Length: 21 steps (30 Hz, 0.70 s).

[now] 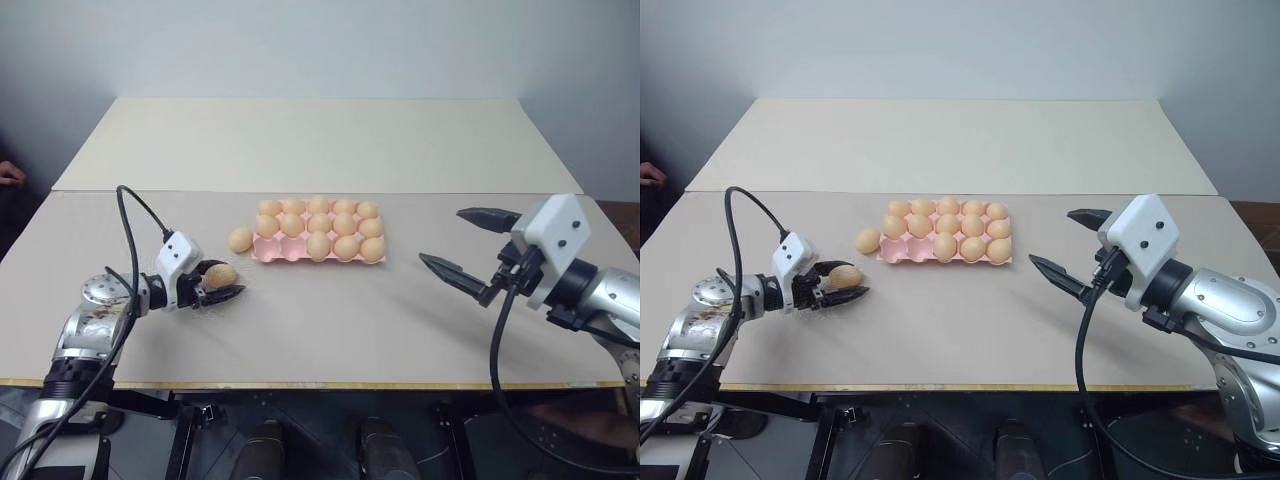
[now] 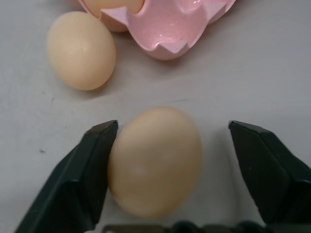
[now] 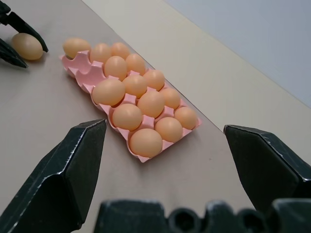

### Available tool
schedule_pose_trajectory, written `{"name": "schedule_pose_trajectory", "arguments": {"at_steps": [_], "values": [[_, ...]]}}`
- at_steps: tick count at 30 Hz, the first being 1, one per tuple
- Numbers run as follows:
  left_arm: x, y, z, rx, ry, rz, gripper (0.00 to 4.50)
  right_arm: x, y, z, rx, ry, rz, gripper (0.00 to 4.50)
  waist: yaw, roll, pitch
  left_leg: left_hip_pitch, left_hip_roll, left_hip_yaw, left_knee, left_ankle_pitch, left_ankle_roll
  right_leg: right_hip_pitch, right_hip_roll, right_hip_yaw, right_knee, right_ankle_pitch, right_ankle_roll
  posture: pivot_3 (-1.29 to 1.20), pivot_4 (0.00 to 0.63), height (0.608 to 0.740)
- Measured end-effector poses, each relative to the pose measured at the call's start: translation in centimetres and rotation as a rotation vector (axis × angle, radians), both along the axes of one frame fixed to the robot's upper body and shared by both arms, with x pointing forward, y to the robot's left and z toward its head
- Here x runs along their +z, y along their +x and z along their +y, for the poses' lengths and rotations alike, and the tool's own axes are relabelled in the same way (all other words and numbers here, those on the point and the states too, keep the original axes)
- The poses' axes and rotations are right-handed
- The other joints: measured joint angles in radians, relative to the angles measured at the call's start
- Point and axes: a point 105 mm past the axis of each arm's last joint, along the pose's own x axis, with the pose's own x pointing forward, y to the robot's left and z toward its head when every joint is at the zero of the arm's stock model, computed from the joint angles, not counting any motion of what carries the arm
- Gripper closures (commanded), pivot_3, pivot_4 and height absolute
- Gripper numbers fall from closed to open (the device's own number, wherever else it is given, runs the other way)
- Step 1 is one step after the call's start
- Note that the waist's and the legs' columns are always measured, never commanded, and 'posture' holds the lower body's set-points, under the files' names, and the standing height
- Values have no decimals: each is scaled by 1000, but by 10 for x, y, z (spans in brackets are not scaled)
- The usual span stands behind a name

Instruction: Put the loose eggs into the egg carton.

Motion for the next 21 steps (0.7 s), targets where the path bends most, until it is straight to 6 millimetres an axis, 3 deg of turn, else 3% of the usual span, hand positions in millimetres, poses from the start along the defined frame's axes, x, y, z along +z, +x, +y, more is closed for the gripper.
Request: {"name": "schedule_pose_trajectory", "arguments": {"at_steps": [3, 11, 17, 21], "values": [[-1, 1, 2, 10, 12, -1, 2663, 1, 1, 0, -1, 2, -3, 0, 0, 0, 0, 0, 0, 0, 0, 0, 0, 0, 0, 0, 0, 0, 0, 0, 150, 740], [5, -2, 0, -7, 6, -30, 2722, 3, 2, 0, -2, 10, -10, 0, 0, 0, 0, 0, 0, 0, 0, 0, 0, 0, 0, 0, 0, 0, 0, 0, 150, 740], [62, -6, -26, -123, -140, -137, 2722, -1, 3, 3, 10, 14, -1, 0, 1, 0, 0, 0, 0, 0, 0, 0, 0, 0, 0, 0, 0, 0, 0, 0, 150, 740], [80, 13, -58, -149, -268, -191, 2722, -2, 3, 5, 12, 13, 0, 0, 12, 0, 0, 0, 0, 0, 2, 0, 0, 1, 0, 0, 0, 0, 1, 0, 150, 740]]}}
